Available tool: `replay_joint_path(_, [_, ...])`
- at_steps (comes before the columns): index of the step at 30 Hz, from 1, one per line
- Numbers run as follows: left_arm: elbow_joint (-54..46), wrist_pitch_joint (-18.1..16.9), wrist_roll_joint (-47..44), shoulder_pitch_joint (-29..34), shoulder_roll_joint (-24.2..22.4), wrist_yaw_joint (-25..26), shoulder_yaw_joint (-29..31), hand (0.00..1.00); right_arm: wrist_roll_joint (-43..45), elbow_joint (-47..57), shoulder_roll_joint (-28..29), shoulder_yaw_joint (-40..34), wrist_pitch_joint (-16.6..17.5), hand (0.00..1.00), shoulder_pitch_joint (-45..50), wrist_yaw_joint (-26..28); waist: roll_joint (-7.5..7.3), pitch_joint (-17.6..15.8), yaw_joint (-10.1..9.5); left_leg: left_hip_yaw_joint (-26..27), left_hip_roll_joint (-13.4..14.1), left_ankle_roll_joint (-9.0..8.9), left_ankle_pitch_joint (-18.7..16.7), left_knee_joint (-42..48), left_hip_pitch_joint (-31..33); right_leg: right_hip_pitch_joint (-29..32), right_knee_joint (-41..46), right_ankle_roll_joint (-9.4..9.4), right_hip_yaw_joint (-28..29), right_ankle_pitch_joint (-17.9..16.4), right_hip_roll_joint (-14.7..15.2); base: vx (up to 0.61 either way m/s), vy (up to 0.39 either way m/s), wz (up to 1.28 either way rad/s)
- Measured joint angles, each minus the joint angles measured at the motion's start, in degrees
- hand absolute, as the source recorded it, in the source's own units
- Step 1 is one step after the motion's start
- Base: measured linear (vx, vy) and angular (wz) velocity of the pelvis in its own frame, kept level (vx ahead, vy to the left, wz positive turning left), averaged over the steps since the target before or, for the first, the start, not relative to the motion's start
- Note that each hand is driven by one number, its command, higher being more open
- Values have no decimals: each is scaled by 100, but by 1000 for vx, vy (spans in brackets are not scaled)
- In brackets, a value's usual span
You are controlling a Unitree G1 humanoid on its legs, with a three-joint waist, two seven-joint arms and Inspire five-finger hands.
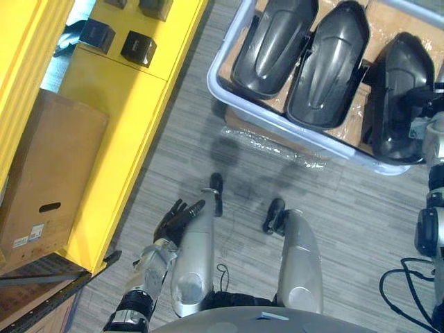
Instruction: Walk over and take three plastic housings, then place them on the shelf
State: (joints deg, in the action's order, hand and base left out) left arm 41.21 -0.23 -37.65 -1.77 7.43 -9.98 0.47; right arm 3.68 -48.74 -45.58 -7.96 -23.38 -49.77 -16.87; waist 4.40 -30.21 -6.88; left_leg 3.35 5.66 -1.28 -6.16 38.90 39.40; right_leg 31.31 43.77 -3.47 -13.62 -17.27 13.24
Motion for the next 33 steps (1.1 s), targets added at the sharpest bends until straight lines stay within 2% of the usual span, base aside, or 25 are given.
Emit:
replay_joint_path(8, [-24, -120, 17, 235, -78, -24, -3, 100, 9, 41, 366, -746, 17, 0, 541, -526, -84, 21, -59, 152, -81, 5, 34, -539, -874, -846, -470, -45, -81, 25, 68, 60, -28, 4])
replay_joint_path(11, [-28, -347, 255, 366, -89, -39, -21, 100, -5, 583, 376, -1184, 139, 0, 986, -1164, -101, 21, -16, 189, -169, 3, 107, -891, -1267, -1230, -744, -97, -156, 56, 124, 104, -29, 13])
replay_joint_path(12, [-31, -498, 281, 471, -95, -39, -72, 100, -46, 902, 376, -1348, 348, 0, 1210, -1531, -115, 21, 85, 190, -241, 8, 160, -1092, -1513, -1480, -899, -122, -213, 69, 164, 112, -23, 15])
replay_joint_path(14, [-48, -610, 283, 579, -73, -13, -166, 100, -168, 1340, 376, -1431, 621, 0, 1473, -1874, -136, 23, 176, 198, -287, -4, 201, -1346, -1862, -1827, -1171, -185, -258, 117, 156, 115, -14, 8])
replay_joint_path(18, [-551, -636, 428, 948, 23, 22, -209, 100, -629, 1840, 393, -1563, 1135, 0, 1952, -2233, -277, 106, 387, 163, -311, -32, 345, -1877, -2490, -2569, -1918, -218, -408, 349, 19, 130, -11, 3])
replay_joint_path(20, [-959, -597, 459, 1232, 66, 45, -197, 100, -801, 1993, 618, -1870, 1364, 0, 2305, -2357, -416, 370, 441, 147, -302, -54, 403, -2178, -2725, -2893, -2419, -239, -485, 532, -87, 147, -14, 2])
replay_joint_path(23, [-1647, -564, 455, 1532, 39, 35, -217, 100, -1036, 2108, 998, -2121, 1439, 0, 2737, -2478, -535, 783, 484, 161, -304, -62, 410, -2458, -3022, -3335, -3056, -300, -521, 806, -210, 145, -1, -3])
replay_joint_path(25, [-1980, -553, 454, 1589, 31, 6, -216, 100, -1107, 2278, 1113, -2148, 1481, 0, 2905, -2477, -541, 921, 515, 165, -305, -62, 410, -2542, -3082, -3444, -3265, -313, -525, 910, -246, 76, 19, -3])
replay_joint_path(29, [-3321, -395, 445, 1499, 6, 10, -142, 100, -1612, 3087, 1509, -2185, 1733, 0, 3328, -2468, -513, 1190, 580, 202, -324, -64, 407, -2683, -3229, -3669, -3651, -385, -528, 1115, -287, 29, 19, -5])
replay_joint_path(31, [-4010, -218, 405, 1284, -43, -10, -143, 100, -1987, 3499, 1635, -2181, 1962, 0, 3528, -2447, -460, 1390, 602, 212, -325, -64, 407, -2744, -3306, -3761, -3774, -444, -522, 1224, -305, 6, 8, -2])
replay_joint_path(33, [-4289, -156, 394, 1100, -56, -50, -194, 100, -2308, 3699, 1713, -2119, 2226, 0, 3560, -2429, -438, 1489, 653, 253, -327, -62, 407, -2800, -3421, -3841, -3806, -455, -495, 1270, -306, -21, 20, -8])
